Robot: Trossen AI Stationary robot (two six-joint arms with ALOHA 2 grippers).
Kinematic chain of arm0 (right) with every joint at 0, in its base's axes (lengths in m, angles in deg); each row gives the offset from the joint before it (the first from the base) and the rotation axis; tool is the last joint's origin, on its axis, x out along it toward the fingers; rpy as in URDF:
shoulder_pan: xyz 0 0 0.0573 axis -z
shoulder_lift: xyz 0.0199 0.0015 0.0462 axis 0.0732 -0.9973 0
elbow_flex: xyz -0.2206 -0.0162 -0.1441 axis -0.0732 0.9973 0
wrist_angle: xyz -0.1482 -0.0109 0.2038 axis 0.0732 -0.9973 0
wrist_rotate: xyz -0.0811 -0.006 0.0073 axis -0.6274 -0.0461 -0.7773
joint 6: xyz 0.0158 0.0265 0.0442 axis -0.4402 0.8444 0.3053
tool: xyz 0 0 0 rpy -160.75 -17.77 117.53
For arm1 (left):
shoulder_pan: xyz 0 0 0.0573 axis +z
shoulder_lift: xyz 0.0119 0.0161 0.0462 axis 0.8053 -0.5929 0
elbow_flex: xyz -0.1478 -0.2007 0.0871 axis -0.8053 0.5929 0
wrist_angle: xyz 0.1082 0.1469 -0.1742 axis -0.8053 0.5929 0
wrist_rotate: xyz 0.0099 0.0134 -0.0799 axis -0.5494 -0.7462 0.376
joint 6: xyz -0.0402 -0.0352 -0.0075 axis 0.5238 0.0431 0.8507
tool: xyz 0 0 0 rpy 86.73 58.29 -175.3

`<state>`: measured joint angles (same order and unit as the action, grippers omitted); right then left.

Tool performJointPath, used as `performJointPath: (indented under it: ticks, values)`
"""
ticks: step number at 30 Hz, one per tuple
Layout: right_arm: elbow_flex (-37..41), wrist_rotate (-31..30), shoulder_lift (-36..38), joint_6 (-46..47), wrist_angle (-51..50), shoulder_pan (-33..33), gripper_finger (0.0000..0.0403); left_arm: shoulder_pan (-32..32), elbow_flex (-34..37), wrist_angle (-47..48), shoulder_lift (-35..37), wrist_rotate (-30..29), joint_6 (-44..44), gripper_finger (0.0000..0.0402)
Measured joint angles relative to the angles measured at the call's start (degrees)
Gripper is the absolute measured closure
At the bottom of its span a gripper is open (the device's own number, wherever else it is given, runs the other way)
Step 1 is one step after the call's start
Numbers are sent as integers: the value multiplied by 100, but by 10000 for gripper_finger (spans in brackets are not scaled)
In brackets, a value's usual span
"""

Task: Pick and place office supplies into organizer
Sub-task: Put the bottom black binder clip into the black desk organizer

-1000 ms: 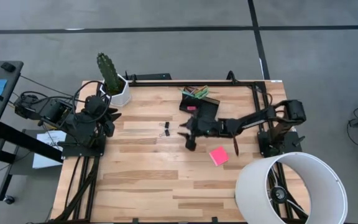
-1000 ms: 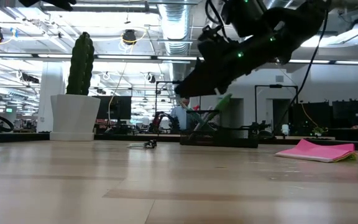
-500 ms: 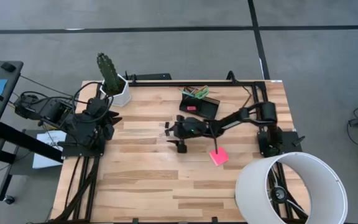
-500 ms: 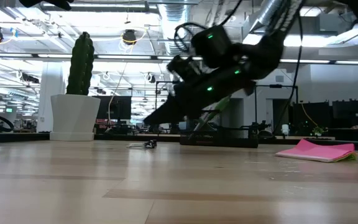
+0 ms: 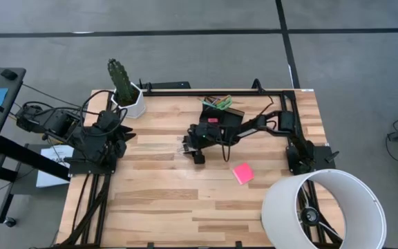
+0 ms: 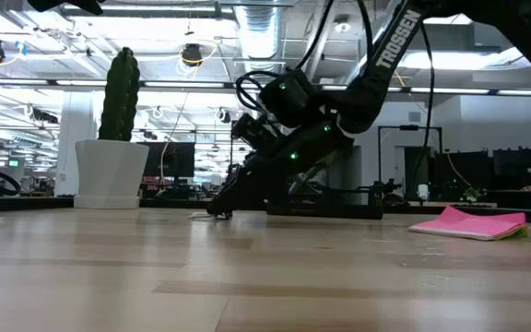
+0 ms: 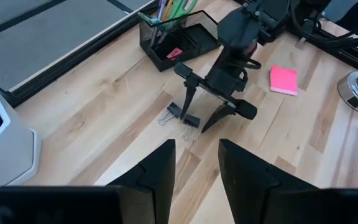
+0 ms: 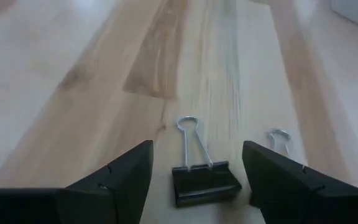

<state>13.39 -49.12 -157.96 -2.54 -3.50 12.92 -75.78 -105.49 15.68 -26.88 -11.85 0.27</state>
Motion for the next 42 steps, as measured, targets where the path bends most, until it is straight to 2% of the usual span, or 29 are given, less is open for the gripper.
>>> performJointPath:
  ticks: [8, 15, 22, 26, 32, 36, 39, 42]
  values:
    - [-16, 202, -85, 10, -79, 7, 163, 1, 0, 0, 1, -2, -7, 288]
    - [-43, 216, -61, 402, -755, -48, 163, 1, 2, 0, 1, -4, 49, 288]
    - [7, 167, -88, 645, -310, -74, 165, 0, 2, 0, 1, -155, 90, 288]
    - [-4, 43, -87, 826, -419, -74, 192, 1, 2, -2, 1, -160, 89, 288]
    - [-1, 19, 13, 1696, -461, -67, 273, 1, 2, -69, -1, -164, 87, 288]
    - [47, 111, 346, 2119, -840, -17, 272, 1, 2, -74, 0, -164, 82, 288]
    - [31, -235, 887, 2123, -1305, 53, 272, 1, 2, -74, -1, -172, 78, 288]
    - [16, -1183, 1515, 1735, -2059, 197, 261, 1, 2, -76, 0, -261, 48, 288]
